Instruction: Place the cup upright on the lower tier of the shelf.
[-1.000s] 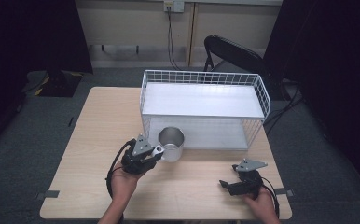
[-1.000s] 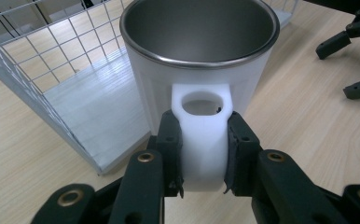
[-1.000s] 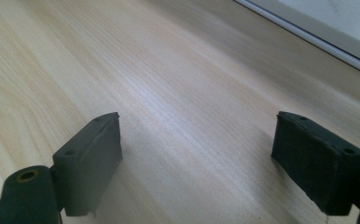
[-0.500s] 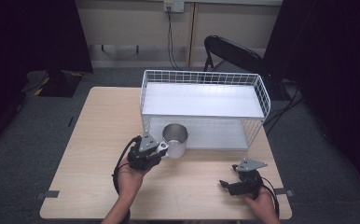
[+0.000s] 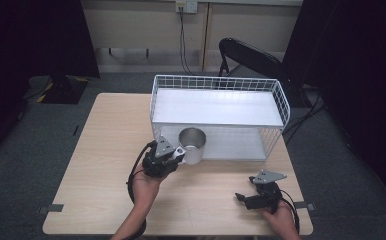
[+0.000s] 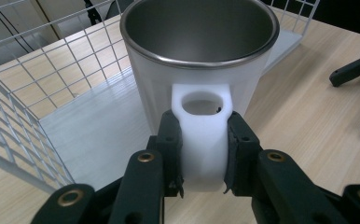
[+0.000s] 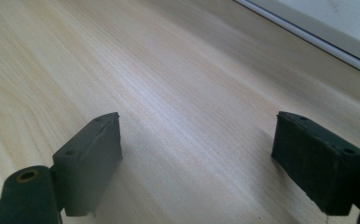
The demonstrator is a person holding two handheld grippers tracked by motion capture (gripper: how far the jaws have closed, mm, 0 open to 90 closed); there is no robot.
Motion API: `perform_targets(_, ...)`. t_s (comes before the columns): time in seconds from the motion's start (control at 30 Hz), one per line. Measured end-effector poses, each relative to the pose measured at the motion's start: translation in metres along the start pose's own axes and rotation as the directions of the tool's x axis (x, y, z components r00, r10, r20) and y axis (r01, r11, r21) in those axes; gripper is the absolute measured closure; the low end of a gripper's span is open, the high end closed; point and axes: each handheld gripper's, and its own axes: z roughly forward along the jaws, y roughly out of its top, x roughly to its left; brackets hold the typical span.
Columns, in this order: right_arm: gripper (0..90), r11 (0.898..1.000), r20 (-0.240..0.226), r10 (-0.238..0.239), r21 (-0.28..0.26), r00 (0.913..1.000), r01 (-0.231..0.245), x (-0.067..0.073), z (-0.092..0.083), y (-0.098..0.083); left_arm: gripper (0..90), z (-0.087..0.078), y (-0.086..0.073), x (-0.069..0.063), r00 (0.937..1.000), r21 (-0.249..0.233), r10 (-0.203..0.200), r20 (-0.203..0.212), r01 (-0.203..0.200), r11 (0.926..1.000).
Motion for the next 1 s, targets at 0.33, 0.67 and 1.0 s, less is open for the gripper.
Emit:
perform_targets(0.33,14.8,1.0,0.0,0.0,0.0,1.0,0.0,0.0,0.0,0.0,71.9,0.008,0.004,0.0,0.9999,-0.007,-0.006,-0.014,0.006,1.0)
perform_targets(0.67,14.8,1.0,0.0,0.0,0.0,1.0,0.0,0.0,0.0,0.0,72.0,0.017,0.005,0.0,0.9988,-0.014,-0.017,-0.045,0.017,0.9998)
perform_targets(1.0,14.8,1.0,0.0,0.0,0.0,1.0,0.0,0.0,0.0,0.0,71.9,0.025,0.007,0.0,0.998,-0.017,-0.025,-0.058,0.024,0.9996)
